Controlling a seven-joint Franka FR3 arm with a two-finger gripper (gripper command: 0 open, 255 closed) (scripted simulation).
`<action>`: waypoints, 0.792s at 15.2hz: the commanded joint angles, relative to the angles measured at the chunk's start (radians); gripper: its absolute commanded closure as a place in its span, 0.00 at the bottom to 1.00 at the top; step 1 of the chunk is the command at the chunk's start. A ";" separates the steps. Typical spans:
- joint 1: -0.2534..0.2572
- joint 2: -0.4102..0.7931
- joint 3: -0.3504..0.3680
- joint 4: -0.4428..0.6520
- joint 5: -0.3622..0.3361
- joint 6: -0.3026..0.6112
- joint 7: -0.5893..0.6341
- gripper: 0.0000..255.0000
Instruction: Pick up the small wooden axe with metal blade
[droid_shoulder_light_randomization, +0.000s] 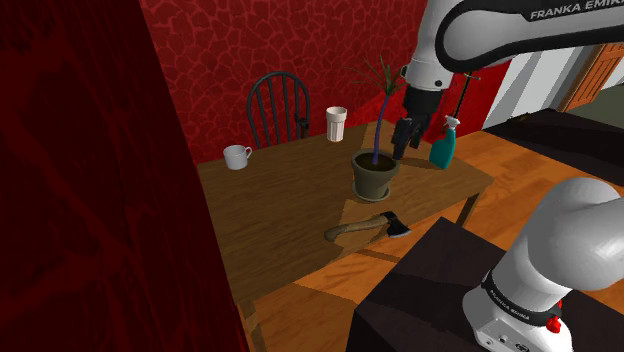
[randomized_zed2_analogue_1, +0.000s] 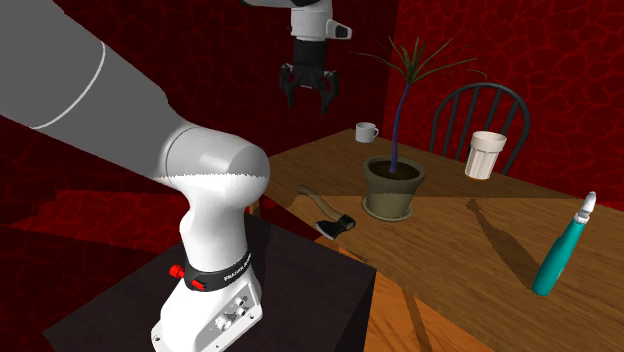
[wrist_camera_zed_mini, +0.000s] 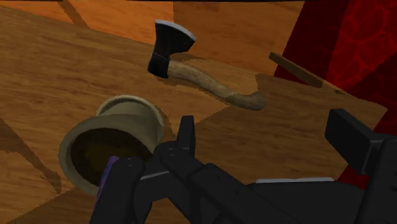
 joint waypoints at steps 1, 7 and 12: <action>0.022 0.035 -0.015 -0.037 -0.013 0.070 -0.076 0.00; 0.075 0.197 -0.076 -0.118 -0.054 0.300 -0.306 0.00; 0.124 0.382 -0.124 -0.142 -0.070 0.502 -0.501 0.00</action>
